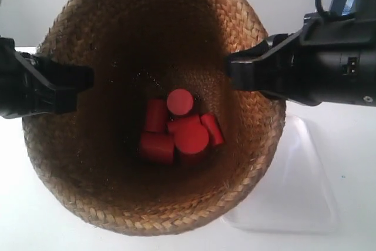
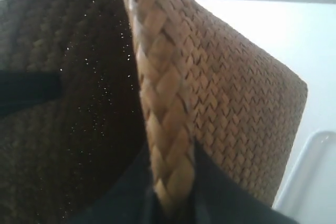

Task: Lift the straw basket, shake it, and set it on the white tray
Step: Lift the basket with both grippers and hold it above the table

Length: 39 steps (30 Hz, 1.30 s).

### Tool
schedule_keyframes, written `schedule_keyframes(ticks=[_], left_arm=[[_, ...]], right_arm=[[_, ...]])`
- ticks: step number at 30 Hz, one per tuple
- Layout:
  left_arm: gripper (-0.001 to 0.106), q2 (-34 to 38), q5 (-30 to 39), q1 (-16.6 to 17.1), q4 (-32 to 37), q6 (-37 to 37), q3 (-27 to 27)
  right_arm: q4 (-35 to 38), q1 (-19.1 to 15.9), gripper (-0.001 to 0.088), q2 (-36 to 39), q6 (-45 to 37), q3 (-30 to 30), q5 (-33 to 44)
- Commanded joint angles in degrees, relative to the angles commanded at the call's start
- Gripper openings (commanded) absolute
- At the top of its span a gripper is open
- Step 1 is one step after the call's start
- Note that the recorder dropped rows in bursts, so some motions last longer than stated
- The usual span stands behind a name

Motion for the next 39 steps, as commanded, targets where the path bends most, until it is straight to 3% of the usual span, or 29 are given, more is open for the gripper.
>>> schedule_keyframes(ticks=[2, 4, 6, 9, 12, 15, 17, 18, 21, 24, 27, 29, 31, 33, 35, 39], left_arm=[[0.0, 0.2, -0.7, 0.0, 0.0, 0.0, 0.0], [0.0, -1.3, 1.9, 0.0, 0.0, -0.8, -1.1], [0.0, -5.1, 7.8, 0.0, 0.0, -0.6, -3.3], [0.0, -10.5, 10.5, 0.0, 0.4, 0.0, -4.4], [0.0, -10.5, 6.7, 0.0, 0.4, 1.1, -2.1], [0.0, -5.2, -1.0, 0.0, 0.6, 1.1, 1.9], [0.0, -4.0, 0.4, 0.0, -0.1, -1.1, 0.8], [0.0, -5.2, 3.8, 0.0, -0.1, -1.7, -0.8], [0.0, -9.8, 10.8, 0.0, 0.6, -0.4, -4.6], [0.0, -10.5, 9.6, 0.0, 0.8, -0.3, -3.8], [0.0, -5.4, 6.0, 0.0, 1.2, -0.2, 0.0], [0.0, -4.5, 6.7, 0.0, 0.7, -1.4, -1.1], [0.0, -7.2, 11.0, 0.0, 0.7, -2.5, -4.6], [0.0, -10.5, 12.5, 0.0, 0.7, -2.2, -7.4], [0.0, -11.6, 11.1, 0.0, 0.7, -2.0, -7.5], [0.0, -5.2, 3.2, 0.0, 1.0, 1.3, -0.6]], right_arm=[[0.0, -0.1, 0.0, 1.8, 0.0, 0.0, -2.7], [1.2, -0.1, 0.0, 1.5, 3.3, -1.6, 0.9], [1.3, 0.5, 0.0, -1.6, 4.5, -4.1, 7.0], [0.9, 2.2, 0.0, -7.2, 4.2, -4.4, 6.5], [-5.8, 2.8, 0.0, -7.5, 3.5, 0.0, -2.2], [-15.1, 2.2, 0.0, 0.2, 2.7, 6.1, -15.9], [-21.9, 2.2, 0.0, 2.2, 2.7, 4.5, -10.6], [-23.4, 2.8, 0.0, 1.2, 2.7, 1.8, -3.9], [-21.9, 4.6, 0.0, -3.6, 6.8, -4.7, 7.5], [-24.2, 5.0, 0.0, -6.2, 13.8, -2.4, 1.9], [-28.9, 4.4, 0.0, -0.8, 14.1, 3.7, -8.4], [-26.2, 4.0, 0.0, 1.3, 16.6, 2.4, -4.9], [-19.3, 4.0, 0.0, -0.2, 20.2, -2.4, 6.9], [-15.9, 4.0, 0.0, -3.0, 19.0, -5.5, 13.3], [-16.2, 4.2, 0.0, -5.3, 17.6, -5.0, 9.3], [-22.1, 3.5, 0.0, 0.1, 14.9, 3.7, -14.9]])
